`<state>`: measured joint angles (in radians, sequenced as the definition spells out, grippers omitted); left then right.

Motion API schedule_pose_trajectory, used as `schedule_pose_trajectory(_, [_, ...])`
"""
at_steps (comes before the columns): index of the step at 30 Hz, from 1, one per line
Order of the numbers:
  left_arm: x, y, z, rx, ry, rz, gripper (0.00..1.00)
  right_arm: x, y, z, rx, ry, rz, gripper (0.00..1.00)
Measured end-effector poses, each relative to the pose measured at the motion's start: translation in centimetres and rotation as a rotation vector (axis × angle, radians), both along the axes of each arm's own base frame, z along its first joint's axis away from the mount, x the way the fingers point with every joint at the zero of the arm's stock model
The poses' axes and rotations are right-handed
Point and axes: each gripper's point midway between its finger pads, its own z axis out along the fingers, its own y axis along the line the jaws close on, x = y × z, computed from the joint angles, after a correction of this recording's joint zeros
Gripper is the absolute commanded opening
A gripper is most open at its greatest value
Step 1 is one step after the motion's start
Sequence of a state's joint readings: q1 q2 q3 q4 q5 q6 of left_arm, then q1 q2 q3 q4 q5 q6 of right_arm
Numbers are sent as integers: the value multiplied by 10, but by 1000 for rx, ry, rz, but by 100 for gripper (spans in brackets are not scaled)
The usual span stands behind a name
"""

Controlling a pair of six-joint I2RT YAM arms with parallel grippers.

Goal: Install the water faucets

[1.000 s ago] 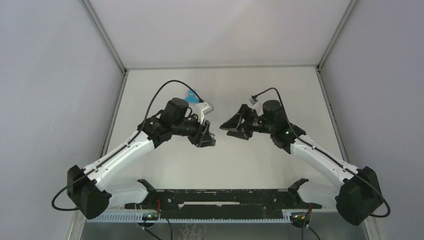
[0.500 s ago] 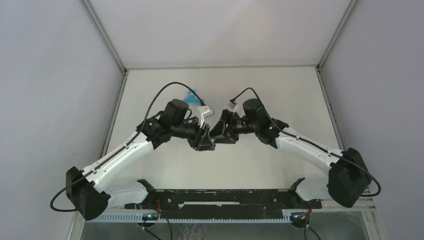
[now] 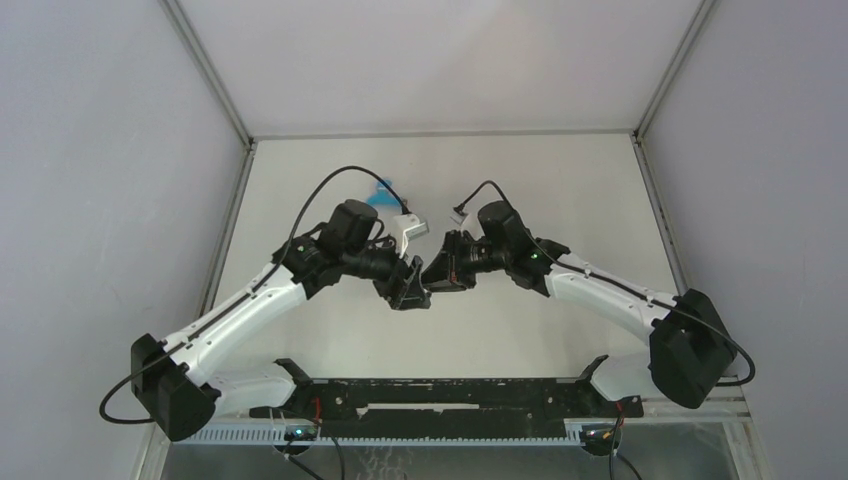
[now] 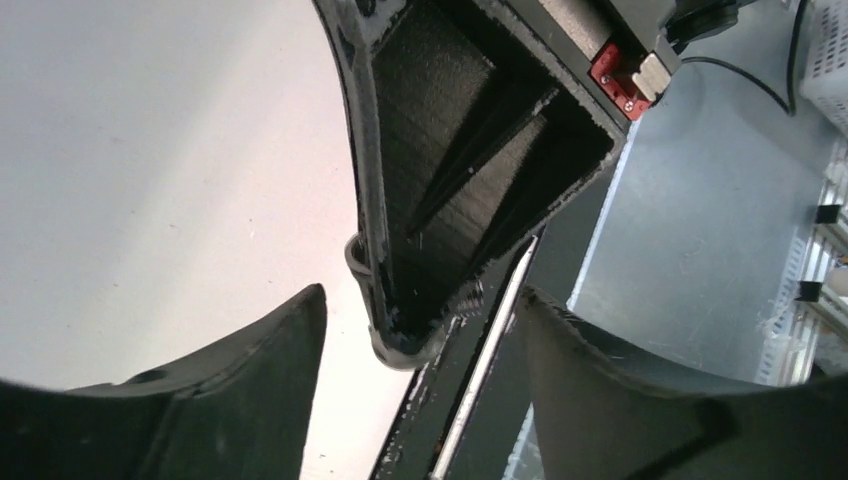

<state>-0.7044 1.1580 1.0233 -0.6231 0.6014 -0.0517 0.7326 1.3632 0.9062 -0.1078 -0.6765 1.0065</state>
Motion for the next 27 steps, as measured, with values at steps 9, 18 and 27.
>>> schedule_pose_trajectory(9, [15,18,13,57,-76,113,100,39,-37,-17,-200,-162,-248,0])
schedule_pose_trajectory(18, [71,94,44,-7,-52,593,99,87,-32,-51,-451,-632,-369,0])
schedule_pose_trajectory(27, [97,131,27,26,30,894,98,133,-5,-128,-654,-781,-345,0])
